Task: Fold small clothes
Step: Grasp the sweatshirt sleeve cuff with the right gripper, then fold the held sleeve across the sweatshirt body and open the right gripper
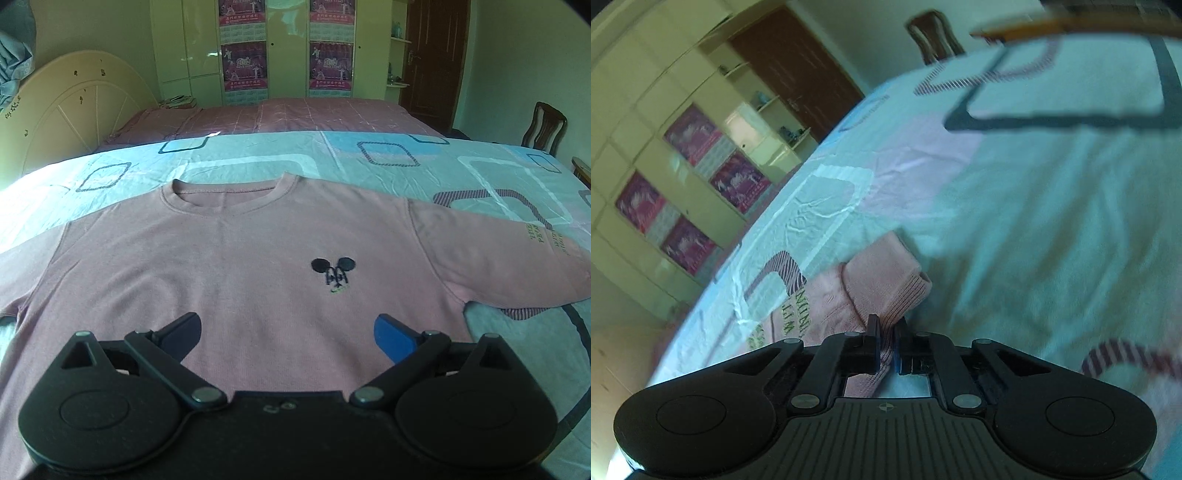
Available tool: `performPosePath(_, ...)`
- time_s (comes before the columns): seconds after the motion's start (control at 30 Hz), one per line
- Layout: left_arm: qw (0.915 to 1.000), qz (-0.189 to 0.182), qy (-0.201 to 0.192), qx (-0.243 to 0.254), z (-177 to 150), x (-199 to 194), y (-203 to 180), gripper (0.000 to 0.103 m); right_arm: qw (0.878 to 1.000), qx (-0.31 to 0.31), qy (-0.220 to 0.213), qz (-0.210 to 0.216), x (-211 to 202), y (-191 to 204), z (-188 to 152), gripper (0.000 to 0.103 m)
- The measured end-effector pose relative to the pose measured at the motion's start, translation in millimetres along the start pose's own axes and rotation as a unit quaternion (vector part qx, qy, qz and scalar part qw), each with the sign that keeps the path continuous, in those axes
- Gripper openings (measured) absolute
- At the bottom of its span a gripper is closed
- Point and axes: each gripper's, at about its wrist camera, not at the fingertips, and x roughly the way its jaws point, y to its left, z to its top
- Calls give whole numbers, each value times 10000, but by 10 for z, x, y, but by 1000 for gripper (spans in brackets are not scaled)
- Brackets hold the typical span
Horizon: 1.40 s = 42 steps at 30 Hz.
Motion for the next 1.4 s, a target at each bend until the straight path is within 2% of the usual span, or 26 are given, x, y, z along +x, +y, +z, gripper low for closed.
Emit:
performPosePath(0.03,10000,40,69,52,4,28,68,101,10000,6,-2,-42,6,0,6,5)
performPosePath(0.1,9996,78,245,98,-8,83,218,101,9986,-443,-27,-282,-49,182,38,6)
performPosePath(0.23,9996,22,279,-107,-76,136,639,100,9950,-919,-307,227,-344,700,-72,6)
performPosePath(0.33,9991,10,289,-322,-102,203,982,96,9850,-1572,-284,649,-469,1337,-332,6)
performPosePath(0.43,9985,-59,229,-500,-114,212,1331,95,9690,-2181,-161,1151,-526,2071,-816,6)
performPosePath(0.6,9983,-124,184,-535,-208,153,1830,96,9427,-2819,184,1774,-577,3067,-1766,5)
performPosePath(0.8,9967,-76,207,-775,-418,35,2355,96,8966,-3741,515,2312,-599,4015,-2883,5)
performPosePath(0.93,9951,-126,230,-952,-534,-55,2600,93,8673,-4244,713,2501,-574,4283,-3447,5)
performPosePath(1.07,9960,-64,140,-881,-543,-109,2656,93,8504,-4544,942,2479,-349,4350,-3781,6)
performPosePath(1.13,9961,-72,68,-875,-511,-107,2663,93,8458,-4664,850,2446,-367,4291,-3863,6)
performPosePath(1.17,9959,-128,37,-897,-491,-105,2657,93,8438,-4687,880,2461,-296,4300,-3829,17)
performPosePath(1.2,9955,-237,12,-920,-451,-75,2636,93,8417,-4685,905,2526,-324,4280,-3805,40)
performPosePath(1.23,9948,-363,-4,-951,-405,-38,2607,93,8418,-4688,817,2547,-386,4237,-3795,53)
performPosePath(1.27,9942,-462,-20,-972,-352,1,2566,93,8421,-4738,644,2495,-428,4210,-3766,71)
performPosePath(1.33,9916,-897,-145,-916,-224,118,2428,84,8432,-4764,548,2428,-503,4057,-3651,72)
performPosePath(1.37,9900,-1072,-165,-905,-168,189,2351,81,8502,-4650,592,2397,-526,3964,-3566,67)
performPosePath(1.4,9878,-1235,-129,-939,-108,271,2282,76,8574,-4541,649,2333,-536,3868,-3475,57)
